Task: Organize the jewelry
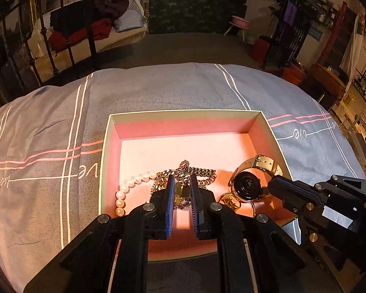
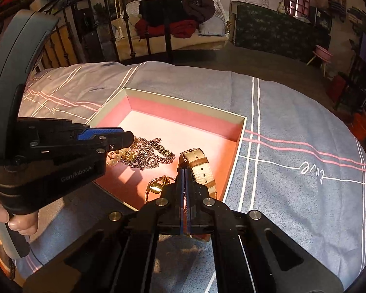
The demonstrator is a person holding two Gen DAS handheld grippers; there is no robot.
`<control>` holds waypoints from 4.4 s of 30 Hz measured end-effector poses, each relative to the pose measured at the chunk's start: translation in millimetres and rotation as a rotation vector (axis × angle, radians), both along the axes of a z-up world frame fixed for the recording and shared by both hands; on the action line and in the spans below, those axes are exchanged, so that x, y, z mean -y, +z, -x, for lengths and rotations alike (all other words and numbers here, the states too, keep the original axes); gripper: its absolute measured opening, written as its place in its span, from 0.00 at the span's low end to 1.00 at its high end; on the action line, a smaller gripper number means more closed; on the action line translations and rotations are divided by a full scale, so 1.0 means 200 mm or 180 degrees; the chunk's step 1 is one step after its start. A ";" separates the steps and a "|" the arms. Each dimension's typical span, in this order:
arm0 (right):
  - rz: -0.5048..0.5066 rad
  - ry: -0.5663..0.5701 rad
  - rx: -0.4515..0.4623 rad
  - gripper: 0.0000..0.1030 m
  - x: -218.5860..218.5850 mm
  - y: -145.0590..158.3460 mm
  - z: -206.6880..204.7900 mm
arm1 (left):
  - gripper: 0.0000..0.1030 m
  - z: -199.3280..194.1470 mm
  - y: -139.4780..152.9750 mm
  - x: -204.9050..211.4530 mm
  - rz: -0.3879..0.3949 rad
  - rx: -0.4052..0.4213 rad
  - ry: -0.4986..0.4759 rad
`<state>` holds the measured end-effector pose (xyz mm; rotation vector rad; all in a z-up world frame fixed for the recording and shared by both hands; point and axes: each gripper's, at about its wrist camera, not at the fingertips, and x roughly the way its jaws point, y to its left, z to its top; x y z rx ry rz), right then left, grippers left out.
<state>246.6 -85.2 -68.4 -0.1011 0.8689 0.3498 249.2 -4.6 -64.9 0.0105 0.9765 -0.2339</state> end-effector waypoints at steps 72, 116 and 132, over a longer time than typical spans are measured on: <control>-0.0220 -0.0496 0.1710 0.94 0.11 0.36 1.16 | 0.94 1.21 0.60 -0.10 0.0136 0.1673 0.0311; -0.0090 -0.0370 0.1598 0.94 0.09 0.31 1.17 | 0.94 1.23 0.52 -0.07 -0.0068 0.1824 0.0316; -0.0067 -0.0351 0.1565 0.94 0.08 0.30 1.16 | 0.94 1.20 0.50 -0.06 -0.0126 0.1767 0.0295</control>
